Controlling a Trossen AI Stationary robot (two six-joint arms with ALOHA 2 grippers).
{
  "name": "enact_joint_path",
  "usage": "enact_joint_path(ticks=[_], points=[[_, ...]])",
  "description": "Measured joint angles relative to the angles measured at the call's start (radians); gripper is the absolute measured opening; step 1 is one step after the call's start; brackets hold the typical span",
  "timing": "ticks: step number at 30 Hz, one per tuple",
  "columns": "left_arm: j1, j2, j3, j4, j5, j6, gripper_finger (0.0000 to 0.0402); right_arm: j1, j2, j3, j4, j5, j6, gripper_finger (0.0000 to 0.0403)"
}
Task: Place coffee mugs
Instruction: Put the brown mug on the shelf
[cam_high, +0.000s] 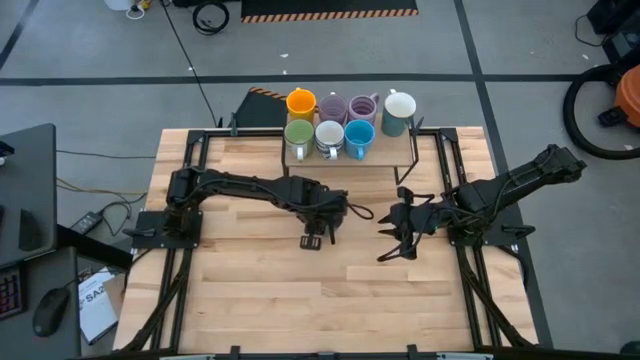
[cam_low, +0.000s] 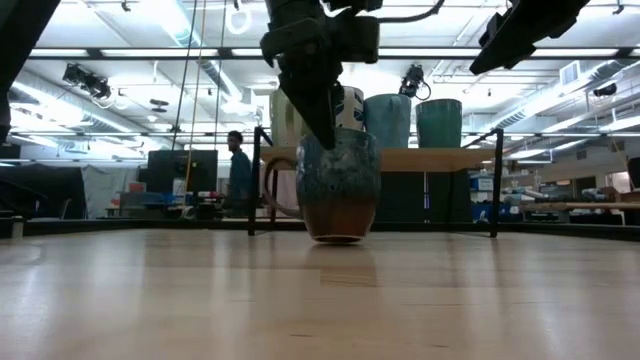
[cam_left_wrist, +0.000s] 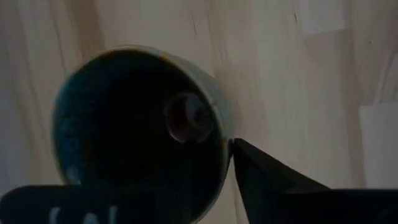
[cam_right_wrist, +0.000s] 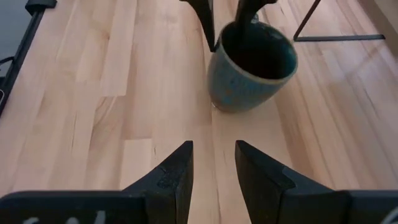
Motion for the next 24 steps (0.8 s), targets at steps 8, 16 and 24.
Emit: enact_joint_path(ticks=[8,16,24], points=[[-0.017,0.000,0.000,0.020,-0.028,0.005,0.0143,-0.026,0.000,0.000,0.003,0.000,-0.085,0.0125],[-0.020,-0.012,-0.001,0.020,-0.005,-0.032,0.0144,-0.059,0.000,0.000,0.005,-0.002,-0.146,0.0125],[-0.038,-0.066,0.000,-0.017,-0.060,-0.026,0.0144,-0.093,0.001,0.000,0.012,-0.009,-0.201,0.0125]])
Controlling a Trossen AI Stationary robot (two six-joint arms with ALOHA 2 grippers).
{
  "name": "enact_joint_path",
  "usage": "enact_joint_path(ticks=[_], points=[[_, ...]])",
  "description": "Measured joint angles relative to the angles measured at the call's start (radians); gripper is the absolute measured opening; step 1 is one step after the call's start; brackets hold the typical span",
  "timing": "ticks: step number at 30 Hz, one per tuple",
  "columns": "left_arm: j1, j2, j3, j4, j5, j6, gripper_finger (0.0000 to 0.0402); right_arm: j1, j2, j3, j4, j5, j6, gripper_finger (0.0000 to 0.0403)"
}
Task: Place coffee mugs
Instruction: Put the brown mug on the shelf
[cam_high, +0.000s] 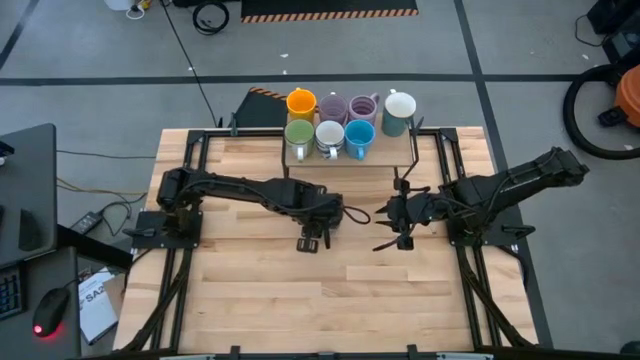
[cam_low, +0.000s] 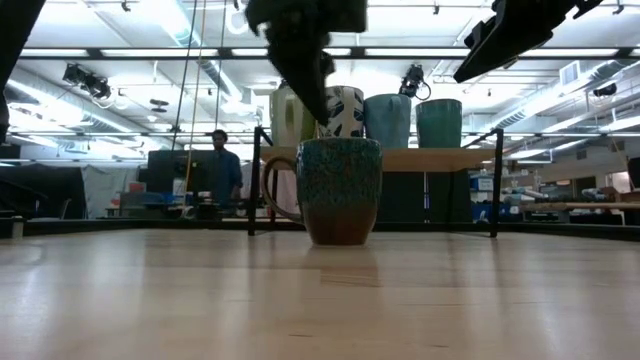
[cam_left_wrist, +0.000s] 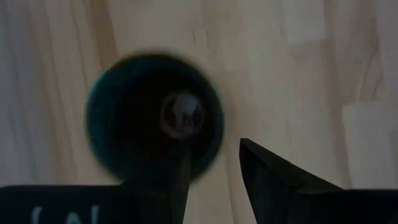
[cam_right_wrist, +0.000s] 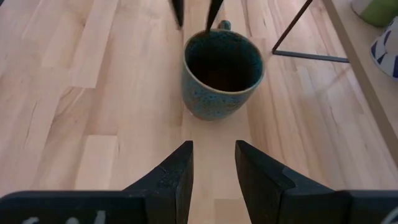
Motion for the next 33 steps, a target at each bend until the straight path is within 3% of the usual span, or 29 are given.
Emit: enact_joint_path(ticks=[5,13,18,25,33], points=[[0.020,-0.011,-0.002,-0.115,-0.098,-0.001,0.0144,-0.014,0.000,0.000,0.013,-0.026,-0.038,0.0125],[0.077,-0.013,-0.029,-0.152,-0.212,-0.068,0.0144,-0.015,0.000,0.000,0.027,-0.026,-0.047,0.0125],[0.116,-0.013,-0.030,-0.173,-0.208,-0.135,0.0144,-0.015,0.000,0.000,0.028,-0.027,-0.035,0.0125],[0.134,0.015,-0.058,-0.179,-0.187,-0.109,0.0144,-0.015,0.000,0.000,0.055,-0.075,-0.026,0.0125],[0.127,0.015,-0.128,-0.116,-0.087,-0.120,0.0143,-0.015,0.000,0.000,0.056,-0.076,-0.016,0.0125]])
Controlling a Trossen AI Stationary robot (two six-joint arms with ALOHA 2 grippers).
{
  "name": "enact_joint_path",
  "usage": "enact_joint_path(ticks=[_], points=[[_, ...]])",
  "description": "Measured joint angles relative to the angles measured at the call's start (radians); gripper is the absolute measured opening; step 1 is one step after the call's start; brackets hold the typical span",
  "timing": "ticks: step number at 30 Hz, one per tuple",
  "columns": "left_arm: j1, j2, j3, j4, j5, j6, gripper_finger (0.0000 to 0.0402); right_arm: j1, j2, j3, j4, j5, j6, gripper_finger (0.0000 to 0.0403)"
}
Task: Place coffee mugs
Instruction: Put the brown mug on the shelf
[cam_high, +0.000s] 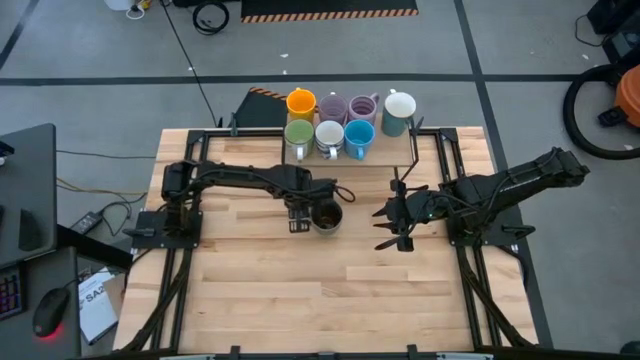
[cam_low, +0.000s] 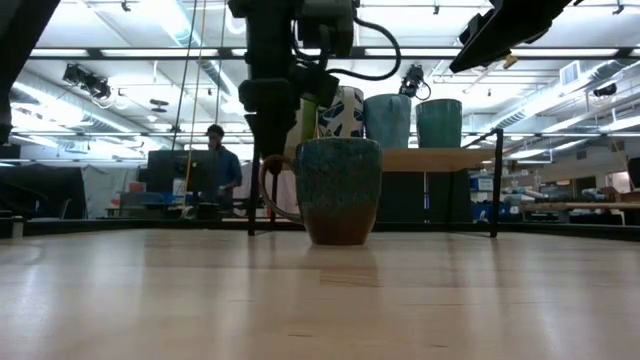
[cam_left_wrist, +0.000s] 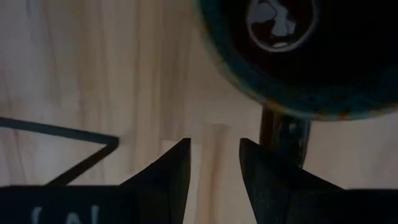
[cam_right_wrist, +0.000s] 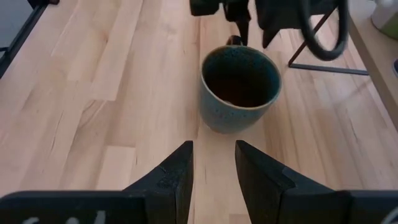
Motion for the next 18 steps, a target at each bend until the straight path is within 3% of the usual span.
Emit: enact_joint_path(ticks=[18], points=[[-0.139,0.000,0.000,0.014,0.040,-0.039,0.0143,0.000,0.000,0.000,0.003,0.000,0.000,0.0125]])
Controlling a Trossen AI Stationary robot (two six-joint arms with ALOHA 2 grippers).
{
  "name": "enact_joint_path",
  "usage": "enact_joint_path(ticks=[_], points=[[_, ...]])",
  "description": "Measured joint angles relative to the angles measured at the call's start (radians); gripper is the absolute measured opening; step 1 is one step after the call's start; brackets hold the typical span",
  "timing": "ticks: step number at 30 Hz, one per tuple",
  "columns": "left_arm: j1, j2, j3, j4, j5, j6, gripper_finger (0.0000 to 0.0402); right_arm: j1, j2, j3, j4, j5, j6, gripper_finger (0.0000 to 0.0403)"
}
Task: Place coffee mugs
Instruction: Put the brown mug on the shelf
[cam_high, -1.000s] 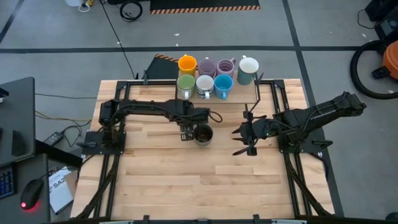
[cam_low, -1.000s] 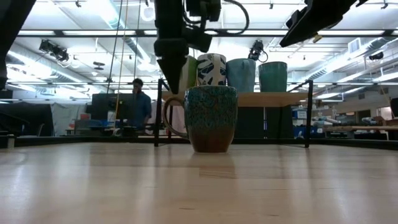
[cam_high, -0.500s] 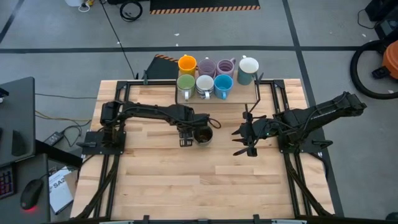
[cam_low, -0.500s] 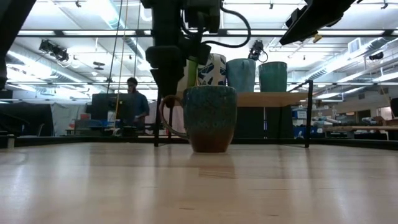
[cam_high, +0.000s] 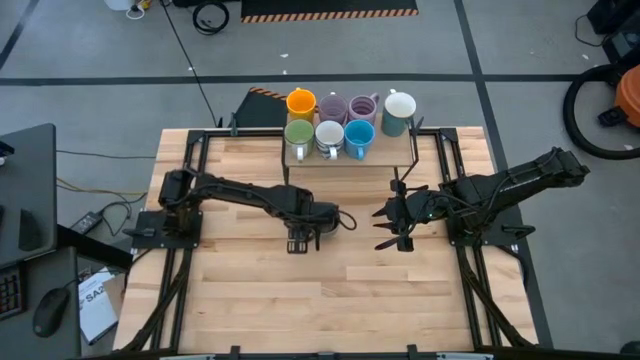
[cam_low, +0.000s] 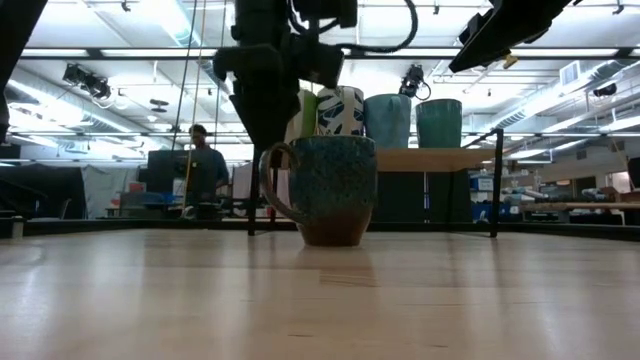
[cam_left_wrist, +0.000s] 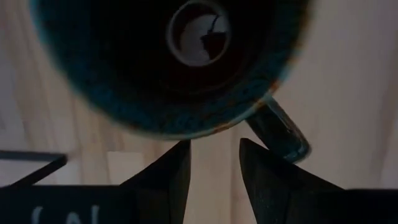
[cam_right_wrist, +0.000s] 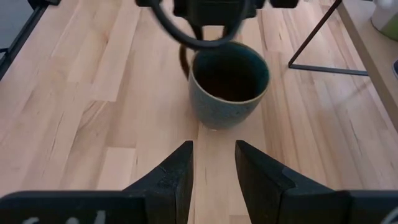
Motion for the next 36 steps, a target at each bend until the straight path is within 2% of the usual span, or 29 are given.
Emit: enact_joint_path(ticks=[11,20,25,36], points=[[-0.029,0.000,0.000,0.160,0.175,-0.019,0.0143,0.000,0.000,0.000,0.017,0.002,-0.003,0.0125],[-0.039,0.000,0.000,0.318,0.187,0.028,0.0143,0.000,0.000,0.000,0.018,0.002,-0.004,0.0125],[-0.038,0.000,0.000,0.362,0.227,0.049,0.0143,0.000,0.001,0.000,0.018,0.005,-0.002,0.0125],[-0.058,0.000,0.000,0.281,0.300,0.129,0.0143,0.000,0.001,0.000,0.018,0.005,-0.001,0.0125]])
